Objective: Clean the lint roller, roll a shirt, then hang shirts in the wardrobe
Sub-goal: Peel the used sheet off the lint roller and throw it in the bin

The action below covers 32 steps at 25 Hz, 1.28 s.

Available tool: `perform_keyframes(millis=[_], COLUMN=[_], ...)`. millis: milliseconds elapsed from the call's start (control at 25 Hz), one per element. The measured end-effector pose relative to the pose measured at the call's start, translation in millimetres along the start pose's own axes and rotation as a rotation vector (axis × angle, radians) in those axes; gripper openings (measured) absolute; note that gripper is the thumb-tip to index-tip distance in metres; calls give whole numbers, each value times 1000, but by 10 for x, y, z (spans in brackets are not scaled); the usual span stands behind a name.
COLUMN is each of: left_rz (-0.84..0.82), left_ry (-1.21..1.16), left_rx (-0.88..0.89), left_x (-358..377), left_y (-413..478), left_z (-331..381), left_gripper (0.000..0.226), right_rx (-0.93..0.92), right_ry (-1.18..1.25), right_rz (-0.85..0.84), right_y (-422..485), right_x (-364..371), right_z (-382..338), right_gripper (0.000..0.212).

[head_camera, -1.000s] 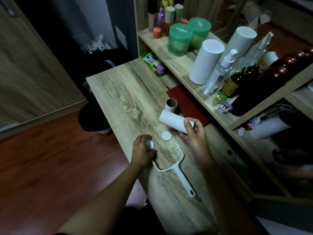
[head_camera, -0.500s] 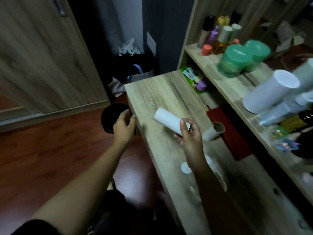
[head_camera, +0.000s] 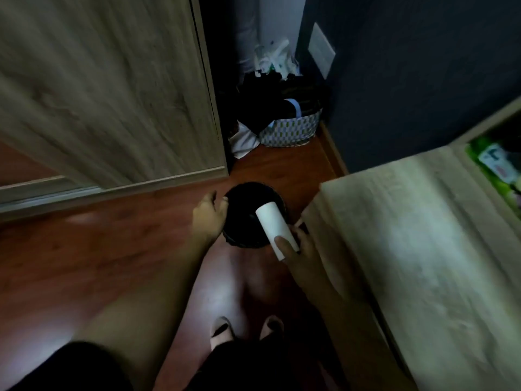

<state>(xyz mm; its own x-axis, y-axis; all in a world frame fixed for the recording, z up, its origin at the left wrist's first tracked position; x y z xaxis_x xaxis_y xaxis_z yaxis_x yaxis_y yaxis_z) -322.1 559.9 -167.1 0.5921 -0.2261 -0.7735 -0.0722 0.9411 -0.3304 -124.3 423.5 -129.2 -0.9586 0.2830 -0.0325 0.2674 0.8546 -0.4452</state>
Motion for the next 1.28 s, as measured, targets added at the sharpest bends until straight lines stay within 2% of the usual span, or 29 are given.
perform_keyframes(millis=[80,200,320,560,640,720,800,960,1080,1160,1280], left_rz=[-5,-2,8,5,-2,0,17,-33,-99,-87,-28], left_ry=[-7,-3,31,112,101,134,189,126,61,64,43], left_rx=[-1,-41,-80,-151,-180,-189,-192,-198,-244,-237,-178], left_x=[339,1013,1659,2560,2727,2760,2736,2759,2653,2333,1609], left_y=[401,1028,1550,2168,2253,2289,2299,2287,2187,2020,1692], left_z=[-145,-557,-1082,-1861,-1985,-2018,-2030,-2033,-1956,-1768,-1276], left_gripper=[46,47,51,56,47,34,31,34,60,64,55], right_rx=[63,164,221,238,218,255,320,269,241,229,158], right_ry=[-61,-59,-155,-347,-375,-352,-409,-511,-532,-546,-550], right_rz=[35,66,14,-29,-25,-47,-100,-138,-104,-84,-60], right_y=[552,1469,2186,3012,3209,3341,3412,3322,3144,2956,2546], right_x=[102,273,504,730,803,887,961,976,888,848,874], right_z=[453,1363,2200,3194,3343,3461,3592,3501,3213,2871,2067], right_gripper=[69,48,45,47,53,71,84,79,76,74,71])
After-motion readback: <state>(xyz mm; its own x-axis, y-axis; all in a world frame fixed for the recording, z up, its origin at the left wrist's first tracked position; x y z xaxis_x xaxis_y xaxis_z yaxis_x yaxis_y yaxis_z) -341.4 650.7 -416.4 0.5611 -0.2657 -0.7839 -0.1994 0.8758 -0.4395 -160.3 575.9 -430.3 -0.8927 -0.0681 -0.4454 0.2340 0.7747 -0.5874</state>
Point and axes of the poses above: each hand's wrist, its own y-axis towards the middle knuckle, its own x-axis out of the palm, z = x × y, the point moved 10 cm from there along y, towards the middle knuckle, and after that the axes turned 12 degrees about y, right-handed, at the moved point
